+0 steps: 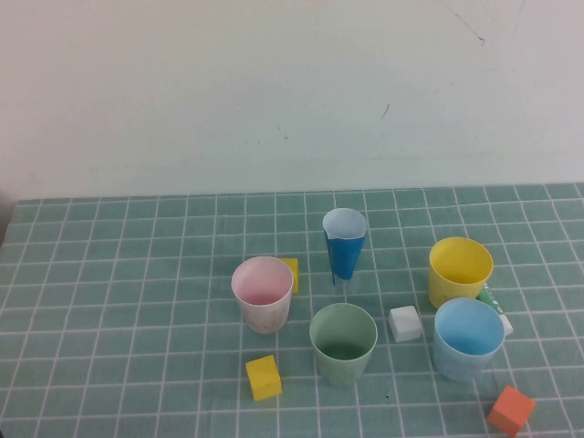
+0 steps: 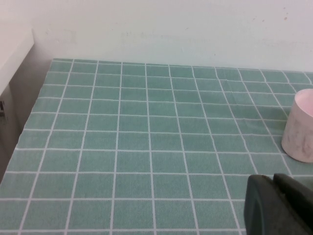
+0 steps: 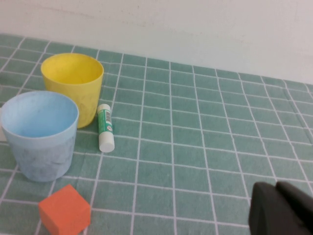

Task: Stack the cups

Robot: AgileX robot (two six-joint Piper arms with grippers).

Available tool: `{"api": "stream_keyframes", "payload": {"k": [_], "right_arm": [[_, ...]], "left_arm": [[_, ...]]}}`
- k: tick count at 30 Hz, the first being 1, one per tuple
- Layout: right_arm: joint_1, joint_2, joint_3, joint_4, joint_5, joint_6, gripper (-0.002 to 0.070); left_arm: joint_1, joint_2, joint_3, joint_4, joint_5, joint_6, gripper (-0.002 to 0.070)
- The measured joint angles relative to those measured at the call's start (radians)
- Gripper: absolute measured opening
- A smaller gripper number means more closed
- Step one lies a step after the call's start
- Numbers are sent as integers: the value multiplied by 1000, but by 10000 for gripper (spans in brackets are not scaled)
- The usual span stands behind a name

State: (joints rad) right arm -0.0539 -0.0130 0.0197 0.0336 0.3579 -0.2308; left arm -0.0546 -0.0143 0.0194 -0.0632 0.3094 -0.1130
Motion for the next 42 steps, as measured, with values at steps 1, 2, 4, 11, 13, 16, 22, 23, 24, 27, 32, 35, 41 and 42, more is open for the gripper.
{"api": "stream_keyframes", "payload": {"k": [1,2,4,11,13,16,22,23,24,27,32,35,41,42], "right_arm": [[0,0,0,0,0,0,-1],[0,0,0,0,0,0,-1],[0,0,0,0,0,0,-1],[0,0,0,0,0,0,-1],[4,0,0,0,0,0,-1],[4,0,0,0,0,0,-1],[4,0,2,0,-10,0,-1],[4,0,4,0,-23,0,-1],[4,0,6,0,-46,0,-1],[4,0,10,0,-159,0,-1],[4,0,10,0,-543,0,-1],[4,0,10,0,-789,0,-1],[4,0,10,22,-1070,2,-1],[4,0,10,22,-1089,2,-1]], "left_arm": [[0,0,0,0,0,0,-2],[0,0,0,0,0,0,-2],[0,0,0,0,0,0,-2],[0,0,0,0,0,0,-2],[0,0,0,0,0,0,-2],[0,0,0,0,0,4,-2],[0,0,0,7,-3,18,-2],[0,0,0,9,-10,22,-2],[0,0,0,11,-25,22,-2],[0,0,2,15,-129,25,-2],[0,0,2,25,-539,49,-3],[0,0,2,28,-826,52,-3],[0,0,2,36,-1287,44,-3],[0,0,2,36,-1332,35,-3]]}}
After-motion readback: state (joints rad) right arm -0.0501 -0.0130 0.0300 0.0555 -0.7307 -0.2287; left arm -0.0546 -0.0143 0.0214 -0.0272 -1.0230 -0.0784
